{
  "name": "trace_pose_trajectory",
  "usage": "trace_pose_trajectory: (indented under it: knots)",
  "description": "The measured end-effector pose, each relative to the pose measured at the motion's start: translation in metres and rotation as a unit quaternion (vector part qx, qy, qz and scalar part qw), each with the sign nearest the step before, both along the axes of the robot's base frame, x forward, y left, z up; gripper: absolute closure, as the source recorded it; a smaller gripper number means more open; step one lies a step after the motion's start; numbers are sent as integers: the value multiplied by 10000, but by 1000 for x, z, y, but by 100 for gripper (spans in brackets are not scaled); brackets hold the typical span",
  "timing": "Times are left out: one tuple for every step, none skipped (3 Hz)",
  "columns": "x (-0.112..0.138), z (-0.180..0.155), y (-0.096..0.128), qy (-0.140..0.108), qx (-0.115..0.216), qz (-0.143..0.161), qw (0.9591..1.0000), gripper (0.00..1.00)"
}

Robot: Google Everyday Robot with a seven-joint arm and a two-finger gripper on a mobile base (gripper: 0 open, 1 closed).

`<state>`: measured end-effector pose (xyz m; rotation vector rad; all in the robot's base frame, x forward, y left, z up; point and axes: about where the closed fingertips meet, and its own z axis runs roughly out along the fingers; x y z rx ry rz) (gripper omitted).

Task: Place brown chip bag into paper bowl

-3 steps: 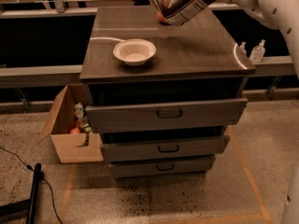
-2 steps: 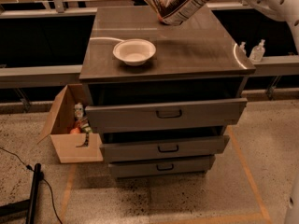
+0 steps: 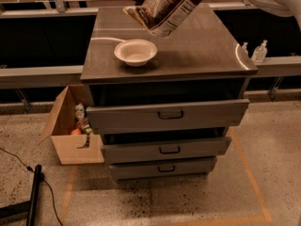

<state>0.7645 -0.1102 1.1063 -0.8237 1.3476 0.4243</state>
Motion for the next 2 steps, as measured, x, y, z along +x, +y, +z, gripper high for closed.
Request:
trace_pose_trajectory:
  knots:
    - [-17, -7, 29, 177, 80, 505, 9985, 100]
    - [-25, -10, 52, 253, 131, 819, 9962, 100]
